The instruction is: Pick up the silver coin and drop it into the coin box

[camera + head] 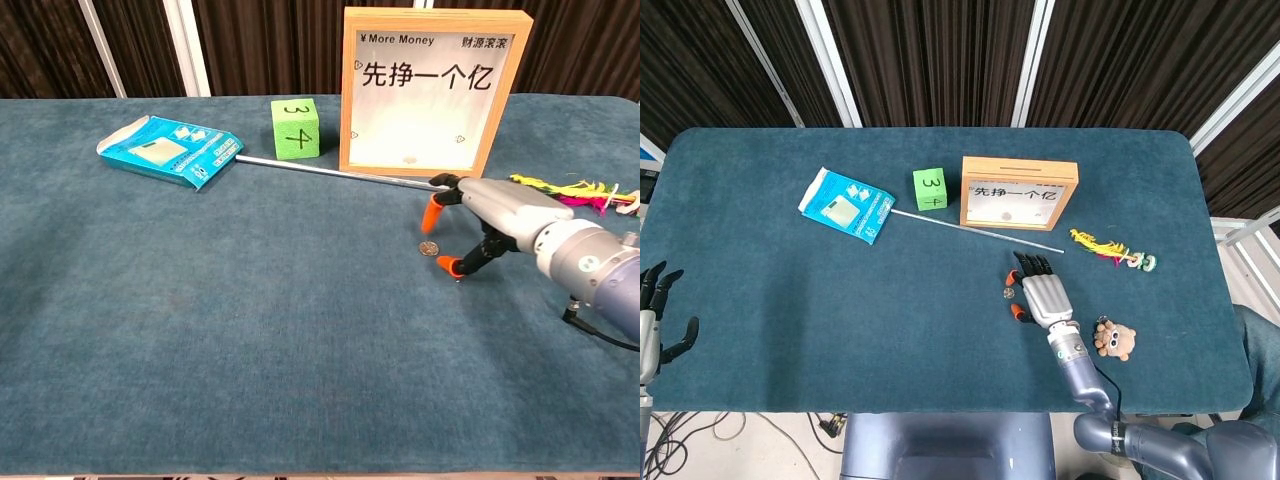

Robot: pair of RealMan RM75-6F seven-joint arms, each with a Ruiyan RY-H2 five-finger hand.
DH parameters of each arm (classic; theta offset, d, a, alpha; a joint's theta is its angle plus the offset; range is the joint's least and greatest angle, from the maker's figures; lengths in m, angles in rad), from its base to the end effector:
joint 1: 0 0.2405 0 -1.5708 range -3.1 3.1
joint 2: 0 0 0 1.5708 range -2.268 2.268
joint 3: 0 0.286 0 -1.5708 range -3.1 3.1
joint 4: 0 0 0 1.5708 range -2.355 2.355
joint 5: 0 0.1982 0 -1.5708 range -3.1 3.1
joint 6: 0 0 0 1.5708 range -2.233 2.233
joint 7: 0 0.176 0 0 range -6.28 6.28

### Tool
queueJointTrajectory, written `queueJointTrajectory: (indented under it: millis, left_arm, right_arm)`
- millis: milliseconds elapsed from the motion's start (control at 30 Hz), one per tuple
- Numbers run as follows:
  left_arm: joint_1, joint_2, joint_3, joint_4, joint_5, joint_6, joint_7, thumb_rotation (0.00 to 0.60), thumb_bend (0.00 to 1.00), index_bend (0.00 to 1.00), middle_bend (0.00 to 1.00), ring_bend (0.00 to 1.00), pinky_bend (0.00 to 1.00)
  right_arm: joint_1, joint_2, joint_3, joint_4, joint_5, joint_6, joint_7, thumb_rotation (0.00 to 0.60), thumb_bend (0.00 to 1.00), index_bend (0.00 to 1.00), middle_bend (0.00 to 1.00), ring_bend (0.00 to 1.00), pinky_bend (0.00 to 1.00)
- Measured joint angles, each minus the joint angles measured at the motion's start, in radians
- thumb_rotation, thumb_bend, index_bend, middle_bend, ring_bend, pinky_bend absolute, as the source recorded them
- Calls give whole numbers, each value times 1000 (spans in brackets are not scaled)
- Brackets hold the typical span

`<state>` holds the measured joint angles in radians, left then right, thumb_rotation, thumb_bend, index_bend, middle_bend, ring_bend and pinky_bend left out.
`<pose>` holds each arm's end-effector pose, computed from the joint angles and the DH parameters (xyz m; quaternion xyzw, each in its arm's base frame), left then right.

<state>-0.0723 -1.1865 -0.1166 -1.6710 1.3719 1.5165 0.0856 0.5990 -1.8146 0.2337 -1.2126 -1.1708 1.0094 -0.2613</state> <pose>-0.3336 0.2202 0.1779 -0.5277 -0.4086 -0.4005 0.6279 -0.2037 -0.3717 -0.0744 0.6726 -0.4478 0.3851 0.4458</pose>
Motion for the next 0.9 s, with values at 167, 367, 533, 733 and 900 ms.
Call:
queueJointTrajectory:
  millis: [167,367,533,733,900]
  left_arm:
    - [0,1,-1,-1,-3,-2,0,600,392,157,32,41,0]
    - [-1,2,-1,-2,-4,-3,1,600,392,157,32,41,0]
    - [-1,2,-2,-3,-6,-3,0,600,392,157,32,41,0]
    - [-1,2,-2,-3,-7,-3,4,600,392,157,32,41,0]
    - [-1,1,-2,-3,-9,-4,6,600,392,157,32,41,0]
  right_arm:
    - [12,-19,2,21,1,-9,9,600,418,434,38,0,0]
    - [22,-35,2,49,4,-17,16,600,437,445,38,0,0]
    - [23,-36,0,62,4,-20,26,600,451,449,38,0,0]
    - [19,-28,-5,64,9,-25,29,600,452,457,38,0,0]
    - [16,-28,-12,63,10,-27,33,600,452,460,38,0,0]
